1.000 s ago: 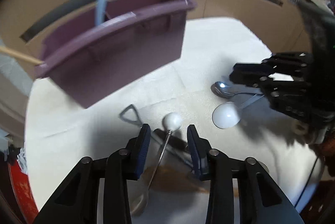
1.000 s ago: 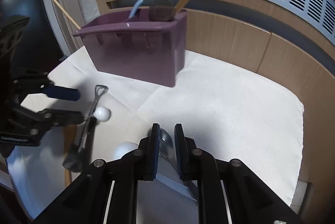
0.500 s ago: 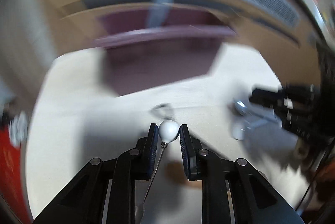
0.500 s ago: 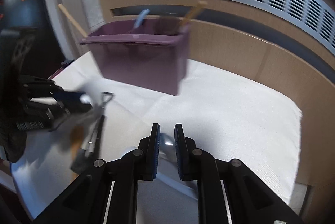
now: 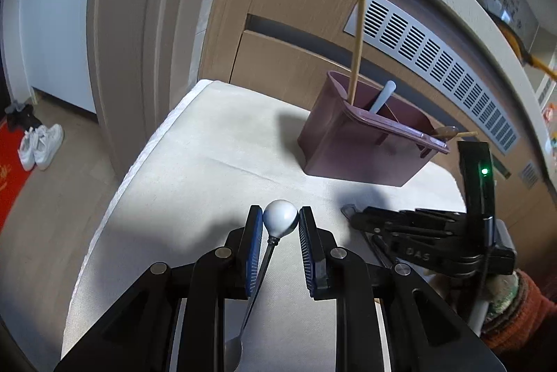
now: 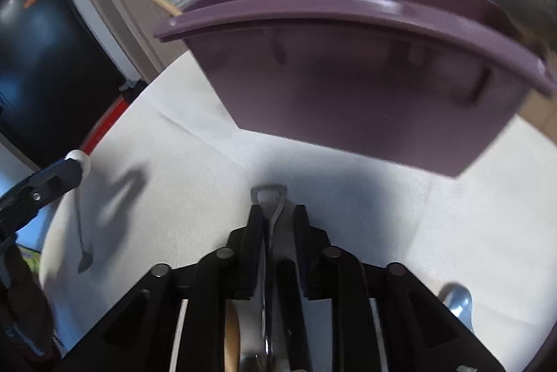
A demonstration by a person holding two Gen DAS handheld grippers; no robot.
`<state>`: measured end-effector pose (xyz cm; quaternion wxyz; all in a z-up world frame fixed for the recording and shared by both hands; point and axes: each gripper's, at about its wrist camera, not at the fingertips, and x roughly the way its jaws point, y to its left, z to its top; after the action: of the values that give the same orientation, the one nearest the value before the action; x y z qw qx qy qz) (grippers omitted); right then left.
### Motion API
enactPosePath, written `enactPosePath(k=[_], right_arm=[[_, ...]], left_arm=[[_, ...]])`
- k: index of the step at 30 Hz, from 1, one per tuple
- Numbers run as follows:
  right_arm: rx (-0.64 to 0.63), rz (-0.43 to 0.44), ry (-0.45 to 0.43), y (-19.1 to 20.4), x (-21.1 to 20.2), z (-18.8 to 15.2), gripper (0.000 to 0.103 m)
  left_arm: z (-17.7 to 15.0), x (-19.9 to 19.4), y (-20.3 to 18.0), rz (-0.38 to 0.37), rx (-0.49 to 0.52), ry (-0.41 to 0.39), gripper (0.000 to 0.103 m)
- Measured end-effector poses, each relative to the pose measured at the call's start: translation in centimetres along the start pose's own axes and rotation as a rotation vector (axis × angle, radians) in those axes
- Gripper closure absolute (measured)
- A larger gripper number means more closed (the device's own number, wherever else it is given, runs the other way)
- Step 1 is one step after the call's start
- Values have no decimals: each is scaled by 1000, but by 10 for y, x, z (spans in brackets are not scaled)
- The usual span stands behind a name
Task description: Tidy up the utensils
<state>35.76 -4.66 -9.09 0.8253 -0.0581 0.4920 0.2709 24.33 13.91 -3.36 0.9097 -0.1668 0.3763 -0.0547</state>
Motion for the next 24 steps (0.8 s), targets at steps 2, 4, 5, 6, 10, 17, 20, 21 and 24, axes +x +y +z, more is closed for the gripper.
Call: enactPosePath(k=[2, 4, 5, 6, 10, 17, 20, 21, 24], right_arm=[[-35, -28, -3, 8, 4, 3, 78], [-57, -56, -11, 16, 7, 5, 77], [-58, -64, -13, 19, 8, 4, 76], [-60, -67, -15, 20, 9, 4, 74], [-146, -112, -16, 34, 11, -2, 72], [-162, -111, -66, 35, -11, -17, 83], [-169, -102, -136, 32, -40, -29, 83], [-173, -98, -162, 32, -52, -35, 83], [-179, -92, -232, 27, -87, -50, 83]], left_arm=[[1, 2, 9, -21, -24, 4, 81], [-1, 1, 15, -30, -40, 8, 81], [-1, 3, 17, -35, -46, 11, 81], [-1, 4, 18, -37, -50, 12, 81], [-2, 4, 23, -44, -60, 15, 81], [-2, -10, 2, -38, -18, -5, 81], [2, -20, -15, -48, 5, -23, 81], [3, -22, -19, -52, 10, -28, 81], [7, -32, -38, -63, 39, -49, 81]])
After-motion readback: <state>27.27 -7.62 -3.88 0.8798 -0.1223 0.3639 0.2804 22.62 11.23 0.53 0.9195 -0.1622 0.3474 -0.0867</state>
